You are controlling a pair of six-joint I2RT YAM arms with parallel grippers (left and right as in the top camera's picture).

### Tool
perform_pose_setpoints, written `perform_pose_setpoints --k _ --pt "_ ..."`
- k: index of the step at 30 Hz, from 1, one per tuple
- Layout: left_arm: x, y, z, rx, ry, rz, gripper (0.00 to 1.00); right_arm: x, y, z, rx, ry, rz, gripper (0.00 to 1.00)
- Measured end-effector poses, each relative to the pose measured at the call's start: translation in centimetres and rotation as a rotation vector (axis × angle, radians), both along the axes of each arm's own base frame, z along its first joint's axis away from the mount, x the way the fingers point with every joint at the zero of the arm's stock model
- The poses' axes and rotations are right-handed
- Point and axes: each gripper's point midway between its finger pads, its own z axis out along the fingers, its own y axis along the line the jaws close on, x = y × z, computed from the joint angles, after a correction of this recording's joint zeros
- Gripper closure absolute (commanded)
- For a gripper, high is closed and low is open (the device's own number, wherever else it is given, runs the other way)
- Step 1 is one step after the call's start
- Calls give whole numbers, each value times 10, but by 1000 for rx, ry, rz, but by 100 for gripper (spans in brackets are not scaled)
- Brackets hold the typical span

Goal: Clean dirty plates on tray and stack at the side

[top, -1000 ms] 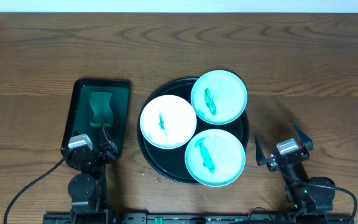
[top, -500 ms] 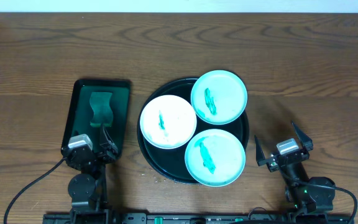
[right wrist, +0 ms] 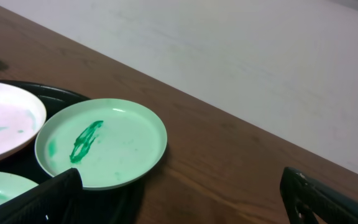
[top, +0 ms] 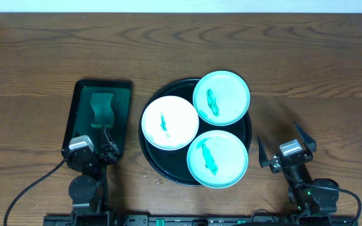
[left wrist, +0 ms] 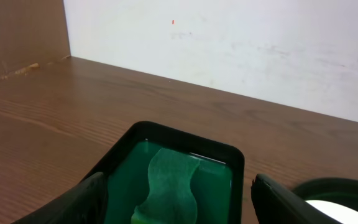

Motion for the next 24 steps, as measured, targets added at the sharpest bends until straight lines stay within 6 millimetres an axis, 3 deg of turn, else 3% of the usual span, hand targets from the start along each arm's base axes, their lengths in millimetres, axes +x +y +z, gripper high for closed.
perform_pose_setpoints --k 14,24 --pt "0 0 -2 0 7 0 26 -1 3 2 9 -4 19 1" --pt "1 0 -25 46 152 -9 26 -3 12 26 95 -72 74 1"
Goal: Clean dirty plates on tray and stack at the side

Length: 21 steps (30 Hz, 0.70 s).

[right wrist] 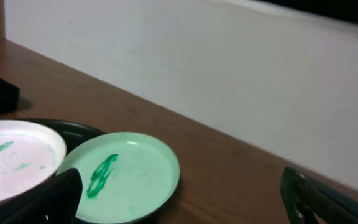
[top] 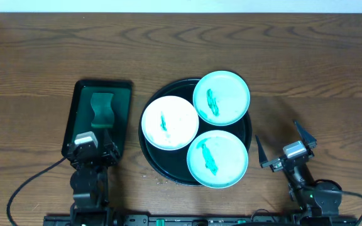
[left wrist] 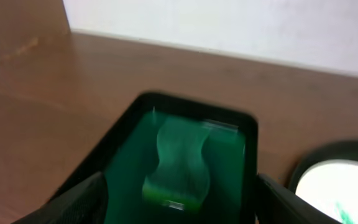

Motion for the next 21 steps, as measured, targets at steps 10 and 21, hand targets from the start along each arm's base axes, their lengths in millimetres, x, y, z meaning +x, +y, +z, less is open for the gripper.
perform_pose_setpoints --k 10,21 --pt "18 1 37 23 357 -16 26 31 12 42 35 197 64 1" --pt "49 2 89 0 777 -22 26 106 23 40 12 832 71 1"
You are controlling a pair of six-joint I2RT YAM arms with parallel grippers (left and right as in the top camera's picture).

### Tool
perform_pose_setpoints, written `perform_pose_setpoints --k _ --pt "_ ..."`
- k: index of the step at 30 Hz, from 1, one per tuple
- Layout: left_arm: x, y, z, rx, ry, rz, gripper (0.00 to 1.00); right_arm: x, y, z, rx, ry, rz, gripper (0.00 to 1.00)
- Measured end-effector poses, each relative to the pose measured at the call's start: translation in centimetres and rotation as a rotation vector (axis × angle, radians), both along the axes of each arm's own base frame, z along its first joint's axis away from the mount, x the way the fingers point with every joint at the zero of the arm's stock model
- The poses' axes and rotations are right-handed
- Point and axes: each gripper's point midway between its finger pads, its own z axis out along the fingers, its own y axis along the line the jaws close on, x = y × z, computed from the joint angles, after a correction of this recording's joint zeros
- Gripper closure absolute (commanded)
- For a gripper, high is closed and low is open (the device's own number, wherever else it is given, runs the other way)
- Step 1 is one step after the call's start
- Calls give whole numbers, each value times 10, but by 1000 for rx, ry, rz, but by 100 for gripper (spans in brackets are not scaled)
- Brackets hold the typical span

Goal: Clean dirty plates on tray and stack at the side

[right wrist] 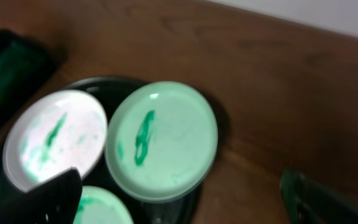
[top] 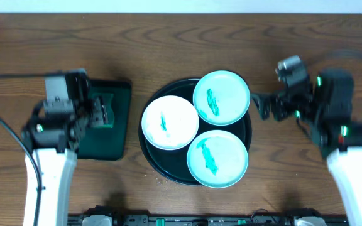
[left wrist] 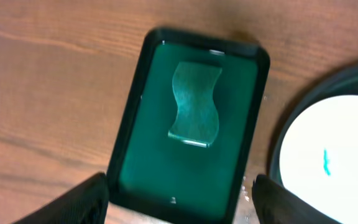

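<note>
Three dirty plates lie on a round black tray (top: pixel 151 162): a white plate (top: pixel 168 122) at the left, a mint plate (top: pixel 221 97) at the back and another mint plate (top: pixel 217 159) at the front, each smeared with green. A pale green sponge (left wrist: pixel 196 111) lies in a small rectangular tray (top: pixel 115 141) to the left. My left gripper (left wrist: pixel 179 205) hangs open above the near end of that tray. My right gripper (right wrist: pixel 179 205) is open too, in the air right of the back mint plate (right wrist: pixel 161 140), nothing between its fingers.
Bare wooden table surrounds both trays. A pale wall runs along the table's far edge. Cables trail from both arms toward the table's side edges.
Both arms have left the table's front edge and stand higher and farther in. The left now looks down on the sponge tray, the right on the plates. Both stay open.
Both grippers sat low at the front edge, open, the left facing the sponge tray and the right facing the plates. A moment later they had tilted slightly. Now both are up over the table; plates and sponge have not moved.
</note>
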Motion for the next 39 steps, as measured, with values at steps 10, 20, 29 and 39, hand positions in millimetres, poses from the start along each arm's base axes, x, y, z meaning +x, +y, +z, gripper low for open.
perform_pose_setpoints --k 10,20,29,39 --pt "13 -28 4 -204 27 15 26 15 58 16 136 232 169 1" --pt "15 -34 2 -239 29 6 26 7 92 -8 212 453 -2 14" --pt "12 -21 -21 -195 130 90 26 -30 158 -105 -46 690 -146 48" --pt "9 -5 -44 -130 224 187 26 -40 178 -157 -145 751 -216 61"
